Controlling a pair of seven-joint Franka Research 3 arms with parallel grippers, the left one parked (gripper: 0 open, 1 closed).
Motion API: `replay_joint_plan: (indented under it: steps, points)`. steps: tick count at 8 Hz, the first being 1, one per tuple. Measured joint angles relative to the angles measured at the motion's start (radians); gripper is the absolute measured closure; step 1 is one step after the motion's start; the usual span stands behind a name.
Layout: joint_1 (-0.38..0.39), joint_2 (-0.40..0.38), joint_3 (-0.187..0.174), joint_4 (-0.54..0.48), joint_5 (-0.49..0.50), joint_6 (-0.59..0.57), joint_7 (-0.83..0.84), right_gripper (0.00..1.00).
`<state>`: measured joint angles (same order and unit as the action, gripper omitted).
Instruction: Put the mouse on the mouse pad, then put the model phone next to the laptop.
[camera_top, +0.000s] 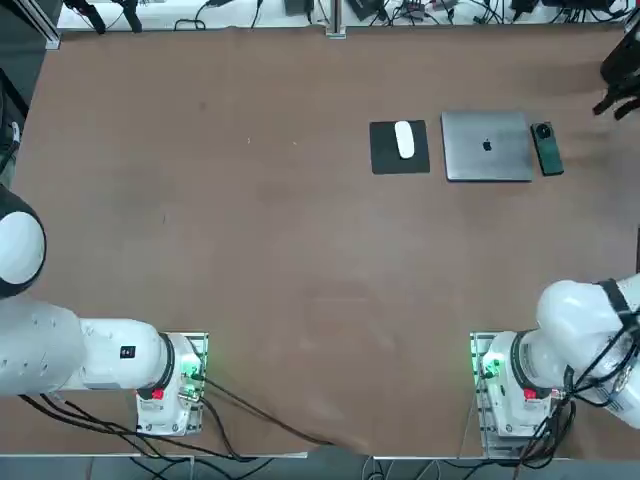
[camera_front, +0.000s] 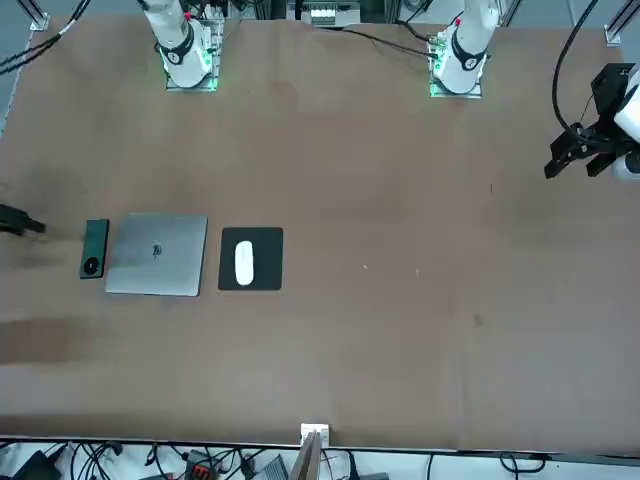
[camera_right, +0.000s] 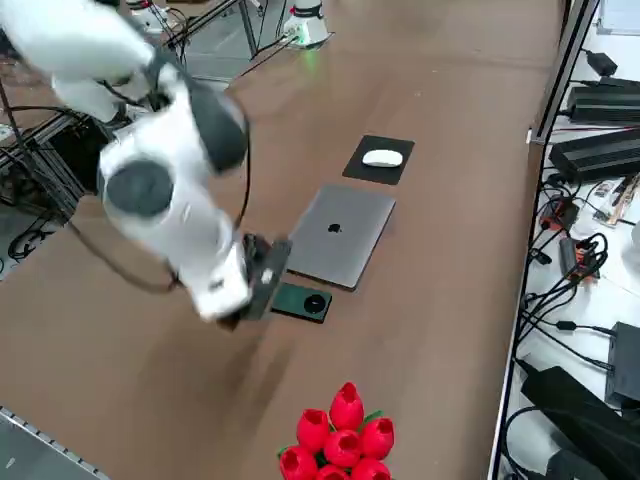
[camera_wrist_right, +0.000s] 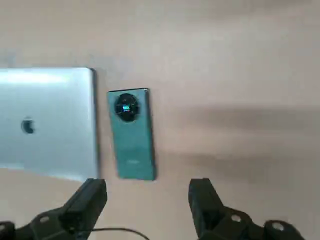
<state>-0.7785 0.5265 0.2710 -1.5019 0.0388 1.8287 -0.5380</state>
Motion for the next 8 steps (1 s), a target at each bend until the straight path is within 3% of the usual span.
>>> replay_joint_plan:
  steps: [3, 6, 7, 8]
  points:
    - [0.282, -0.137, 0.007, -0.006, -0.041, -0.143, 0.310, 0.00]
    - [0.492, -0.191, 0.004, -0.009, -0.066, -0.239, 0.396, 0.00]
    - [0.563, -0.198, -0.014, -0.008, -0.072, -0.242, 0.457, 0.00]
    - [0.658, -0.217, -0.087, -0.008, -0.073, -0.241, 0.502, 0.00]
